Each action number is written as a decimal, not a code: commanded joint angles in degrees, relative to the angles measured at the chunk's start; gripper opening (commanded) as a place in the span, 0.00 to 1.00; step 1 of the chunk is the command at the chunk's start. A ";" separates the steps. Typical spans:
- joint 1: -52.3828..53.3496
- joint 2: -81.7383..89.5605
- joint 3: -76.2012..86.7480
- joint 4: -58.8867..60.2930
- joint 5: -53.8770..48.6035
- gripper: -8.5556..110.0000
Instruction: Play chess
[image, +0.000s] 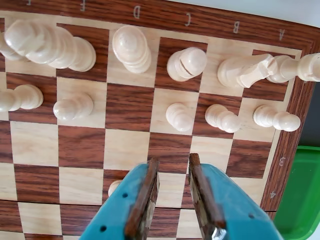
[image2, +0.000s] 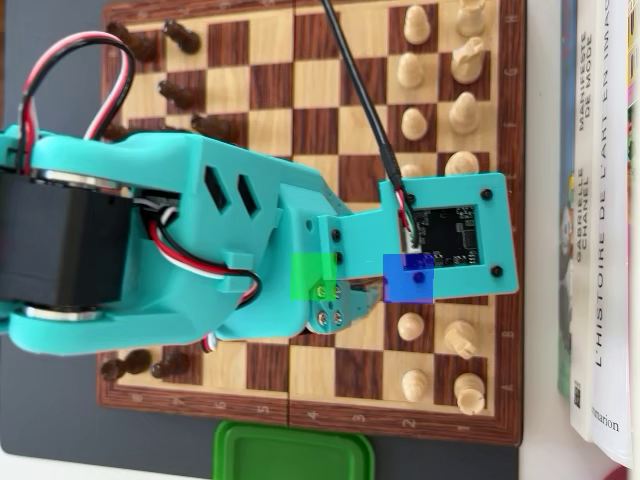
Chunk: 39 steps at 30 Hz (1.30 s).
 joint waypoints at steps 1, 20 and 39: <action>1.14 -0.97 -4.22 0.00 -0.09 0.16; 2.02 -12.74 -14.24 2.46 0.09 0.18; 1.32 -15.12 -14.50 2.37 0.44 0.18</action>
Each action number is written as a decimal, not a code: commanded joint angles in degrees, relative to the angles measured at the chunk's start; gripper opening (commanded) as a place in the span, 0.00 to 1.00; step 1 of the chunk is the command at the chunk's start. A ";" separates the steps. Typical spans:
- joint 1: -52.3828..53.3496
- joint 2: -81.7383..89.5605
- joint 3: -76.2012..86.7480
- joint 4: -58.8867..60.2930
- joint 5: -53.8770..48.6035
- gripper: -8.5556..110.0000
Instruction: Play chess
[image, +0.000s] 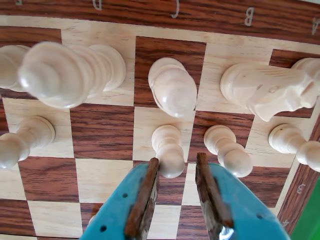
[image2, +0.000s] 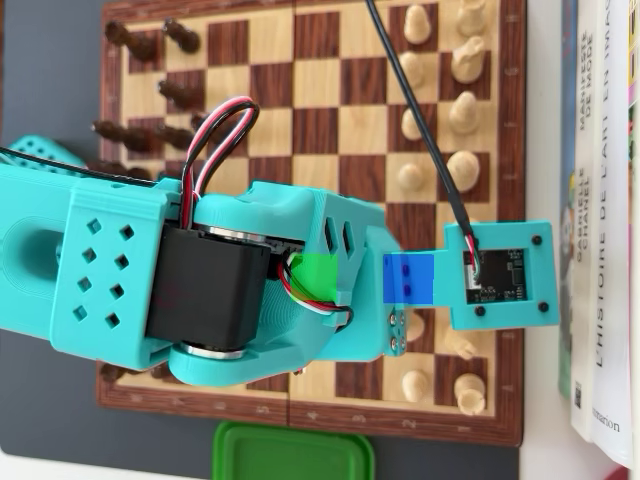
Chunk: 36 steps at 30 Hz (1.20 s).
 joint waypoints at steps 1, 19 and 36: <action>-0.09 0.53 -2.55 0.09 0.26 0.18; -1.32 -0.88 -2.55 -0.35 0.26 0.18; -0.88 -0.88 -2.55 -0.35 -0.26 0.10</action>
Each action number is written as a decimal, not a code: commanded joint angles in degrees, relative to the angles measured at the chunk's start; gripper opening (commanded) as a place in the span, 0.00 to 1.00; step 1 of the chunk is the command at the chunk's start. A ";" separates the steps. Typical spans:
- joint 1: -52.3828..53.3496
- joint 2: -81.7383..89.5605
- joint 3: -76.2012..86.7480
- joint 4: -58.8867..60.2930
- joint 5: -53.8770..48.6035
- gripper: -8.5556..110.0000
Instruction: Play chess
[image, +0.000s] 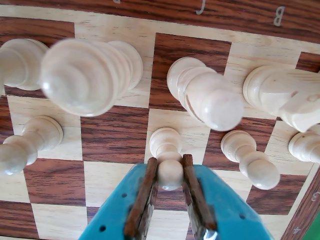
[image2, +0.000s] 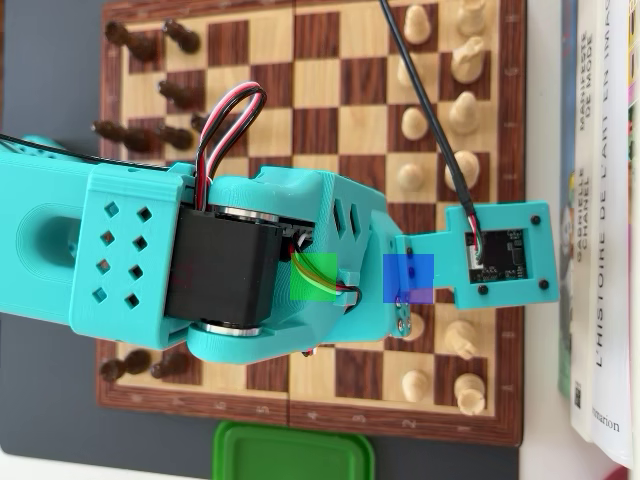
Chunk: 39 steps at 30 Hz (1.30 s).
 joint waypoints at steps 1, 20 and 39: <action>0.53 0.53 -2.55 -0.35 -0.26 0.10; 0.70 13.10 7.12 0.26 -0.35 0.11; 4.92 29.44 27.77 -0.44 -0.35 0.11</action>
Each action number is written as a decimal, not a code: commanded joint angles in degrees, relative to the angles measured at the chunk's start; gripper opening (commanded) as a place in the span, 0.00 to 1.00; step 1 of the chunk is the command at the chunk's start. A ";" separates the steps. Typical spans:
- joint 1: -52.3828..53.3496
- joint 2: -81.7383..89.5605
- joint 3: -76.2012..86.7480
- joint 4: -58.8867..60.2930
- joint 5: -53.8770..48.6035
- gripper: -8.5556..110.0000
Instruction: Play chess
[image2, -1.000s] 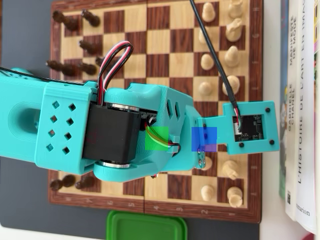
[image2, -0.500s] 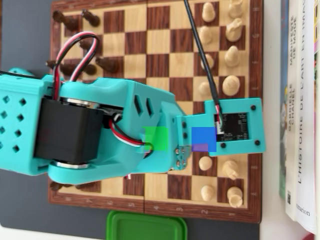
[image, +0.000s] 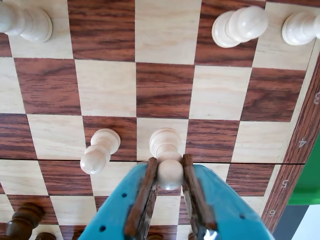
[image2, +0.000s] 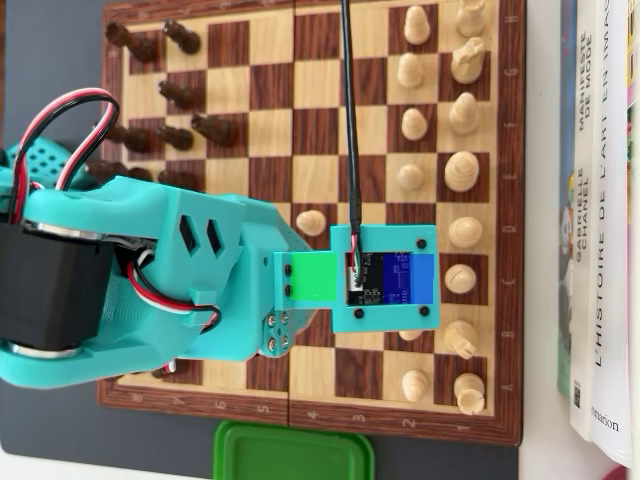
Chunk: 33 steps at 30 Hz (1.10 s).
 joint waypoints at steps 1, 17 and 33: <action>1.23 3.25 1.05 -0.53 -0.35 0.11; 0.62 3.43 5.62 -3.78 -0.35 0.11; -0.09 0.00 6.15 -4.22 -0.35 0.11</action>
